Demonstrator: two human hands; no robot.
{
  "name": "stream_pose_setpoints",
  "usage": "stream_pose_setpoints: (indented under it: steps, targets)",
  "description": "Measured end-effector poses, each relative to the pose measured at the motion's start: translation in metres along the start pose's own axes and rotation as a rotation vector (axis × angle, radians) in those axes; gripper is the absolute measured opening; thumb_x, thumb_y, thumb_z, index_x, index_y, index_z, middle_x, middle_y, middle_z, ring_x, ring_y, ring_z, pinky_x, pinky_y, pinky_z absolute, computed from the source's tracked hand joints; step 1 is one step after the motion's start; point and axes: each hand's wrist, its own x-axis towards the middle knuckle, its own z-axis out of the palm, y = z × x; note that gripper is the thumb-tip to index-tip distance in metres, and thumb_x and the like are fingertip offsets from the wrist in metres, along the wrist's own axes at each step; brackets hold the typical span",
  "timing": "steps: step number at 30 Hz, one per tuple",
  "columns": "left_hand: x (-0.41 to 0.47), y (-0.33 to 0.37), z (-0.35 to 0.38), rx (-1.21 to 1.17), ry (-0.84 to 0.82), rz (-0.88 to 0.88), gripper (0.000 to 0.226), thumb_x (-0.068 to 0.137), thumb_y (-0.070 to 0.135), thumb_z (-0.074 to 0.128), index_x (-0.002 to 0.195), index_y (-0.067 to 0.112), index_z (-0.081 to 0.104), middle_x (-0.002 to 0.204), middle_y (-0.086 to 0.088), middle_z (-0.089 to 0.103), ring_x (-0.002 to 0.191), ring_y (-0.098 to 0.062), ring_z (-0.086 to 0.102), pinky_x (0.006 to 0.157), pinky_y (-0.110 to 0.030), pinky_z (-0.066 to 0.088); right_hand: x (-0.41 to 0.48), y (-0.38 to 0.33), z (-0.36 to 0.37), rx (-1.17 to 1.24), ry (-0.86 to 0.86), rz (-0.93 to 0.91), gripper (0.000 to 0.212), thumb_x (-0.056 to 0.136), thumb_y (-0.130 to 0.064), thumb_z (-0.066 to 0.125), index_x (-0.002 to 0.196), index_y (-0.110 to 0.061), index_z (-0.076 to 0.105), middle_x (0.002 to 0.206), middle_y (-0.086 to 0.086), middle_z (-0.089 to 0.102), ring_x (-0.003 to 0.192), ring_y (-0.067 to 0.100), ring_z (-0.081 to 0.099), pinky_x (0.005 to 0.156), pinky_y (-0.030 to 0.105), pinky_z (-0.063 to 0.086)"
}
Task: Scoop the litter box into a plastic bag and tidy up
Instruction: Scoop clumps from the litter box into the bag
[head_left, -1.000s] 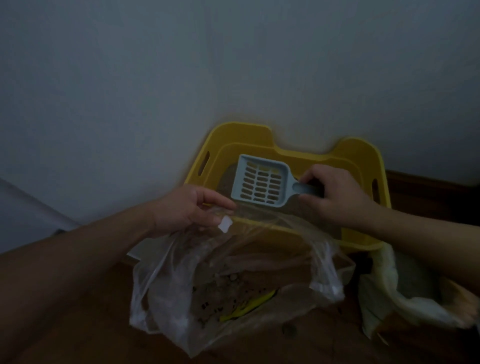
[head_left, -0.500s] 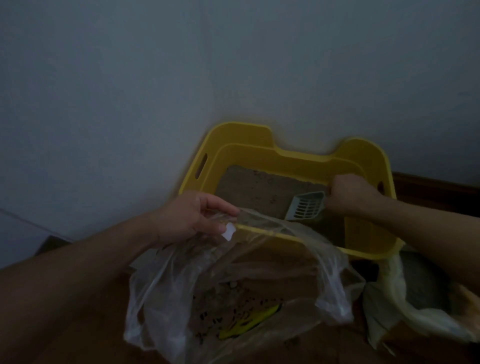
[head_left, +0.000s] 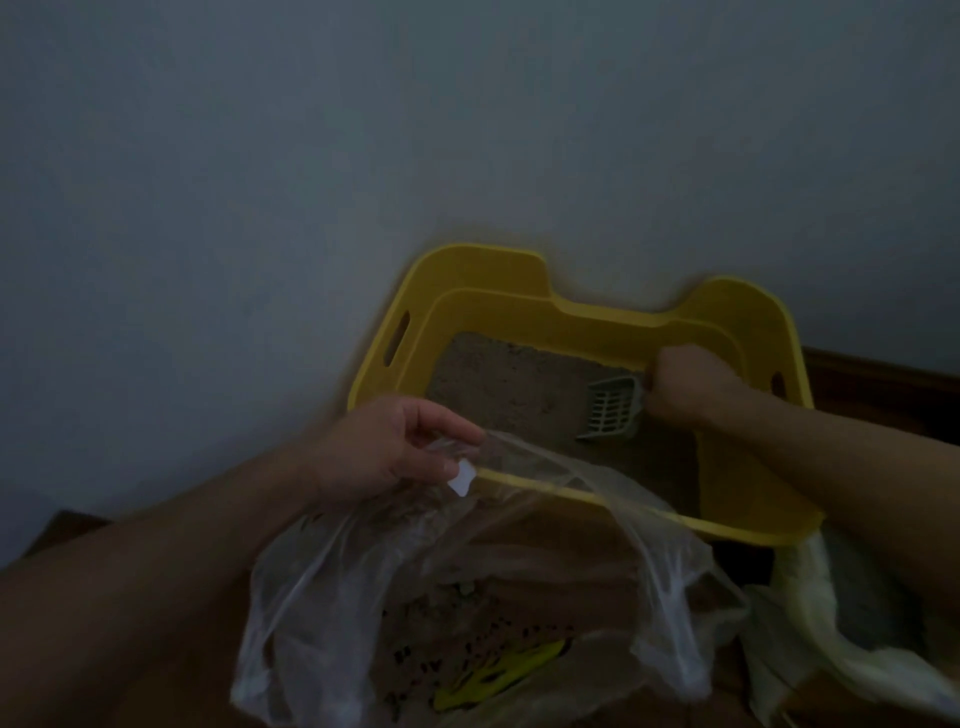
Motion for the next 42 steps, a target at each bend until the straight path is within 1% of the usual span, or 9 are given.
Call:
stream_pose_setpoints:
  steps: [4,12,15,19,21,28,31,38,42]
  targets:
    - [0.003,-0.006,-0.002,-0.081,-0.010,-0.017,0.035,0.069,0.004,0.075,0.091,0.029,0.081,0.106,-0.014,0.076,0.093,-0.022,0.070,0.081,-0.029,0.058,0.016,-0.030,0.015,0.093,-0.016,-0.043,0.018,0.087,-0.026,0.066,0.094,-0.011,0.072,0.074,0.004,0.059,0.071,0.022,0.059,0.059,0.030,0.046]
    - [0.005,-0.012,0.000,-0.154,-0.033,-0.027,0.035,0.067,0.004,0.072,0.090,0.029,0.081,0.100,-0.008,0.077,0.089,-0.016,0.070,0.079,-0.025,0.057,0.044,-0.087,0.032,0.241,-0.038,-0.129,0.018,0.090,-0.025,0.066,0.097,-0.009,0.073,0.075,0.006,0.061,0.066,0.020,0.056,0.052,0.027,0.039]
    - [0.006,-0.013,0.000,-0.140,-0.027,-0.030,0.035,0.068,0.006,0.072,0.091,0.031,0.080,0.102,-0.008,0.077,0.092,-0.018,0.070,0.082,-0.027,0.056,0.048,-0.103,0.037,0.278,-0.038,-0.190,0.018,0.090,-0.020,0.065,0.102,-0.009,0.073,0.092,0.010,0.068,0.077,0.022,0.061,0.061,0.030,0.044]
    - [0.007,-0.013,-0.001,-0.129,-0.033,-0.044,0.033,0.072,0.004,0.072,0.094,0.026,0.079,0.107,-0.013,0.076,0.094,-0.022,0.069,0.084,-0.031,0.056,0.049,-0.119,0.040,0.315,-0.030,-0.230,0.015,0.091,-0.013,0.060,0.104,-0.009,0.068,0.102,0.011,0.065,0.089,0.026,0.061,0.074,0.038,0.053]
    - [0.007,-0.013,-0.002,-0.137,-0.045,-0.049,0.034,0.075,-0.002,0.071,0.096,0.023,0.078,0.105,-0.012,0.076,0.093,-0.021,0.070,0.082,-0.028,0.057,0.049,-0.116,0.039,0.335,-0.035,-0.246,0.017,0.093,-0.015,0.060,0.106,-0.008,0.066,0.104,0.012,0.064,0.091,0.027,0.061,0.078,0.041,0.055]
    - [0.005,-0.008,0.000,-0.077,-0.025,-0.042,0.034,0.068,0.008,0.072,0.090,0.032,0.080,0.104,-0.007,0.077,0.095,-0.018,0.070,0.086,-0.030,0.056,0.033,-0.093,0.028,0.362,0.023,-0.265,0.019,0.093,-0.017,0.062,0.110,-0.010,0.065,0.108,0.009,0.065,0.091,0.025,0.059,0.077,0.037,0.051]
    - [0.003,-0.006,0.001,-0.058,-0.013,-0.042,0.035,0.068,0.008,0.073,0.090,0.034,0.080,0.104,-0.007,0.077,0.096,-0.019,0.070,0.089,-0.034,0.054,0.024,-0.077,0.019,0.393,0.081,-0.234,0.020,0.091,-0.020,0.064,0.108,-0.010,0.068,0.107,0.011,0.067,0.094,0.027,0.062,0.083,0.042,0.053]
    - [-0.003,0.006,0.002,0.045,0.019,-0.012,0.039,0.084,-0.015,0.064,0.102,0.018,0.072,0.086,0.004,0.078,0.078,-0.005,0.070,0.068,-0.015,0.053,0.003,-0.053,0.004,0.388,0.113,-0.194,0.023,0.087,-0.019,0.070,0.109,-0.012,0.069,0.108,0.009,0.067,0.095,0.025,0.061,0.084,0.039,0.053]
    - [-0.008,0.010,0.003,0.089,0.035,0.007,0.040,0.083,-0.014,0.067,0.101,0.021,0.073,0.092,0.000,0.078,0.082,-0.005,0.070,0.068,-0.015,0.052,-0.006,-0.045,-0.004,0.387,0.139,-0.199,0.025,0.085,-0.019,0.072,0.108,-0.012,0.070,0.110,0.010,0.069,0.099,0.026,0.062,0.085,0.035,0.051]
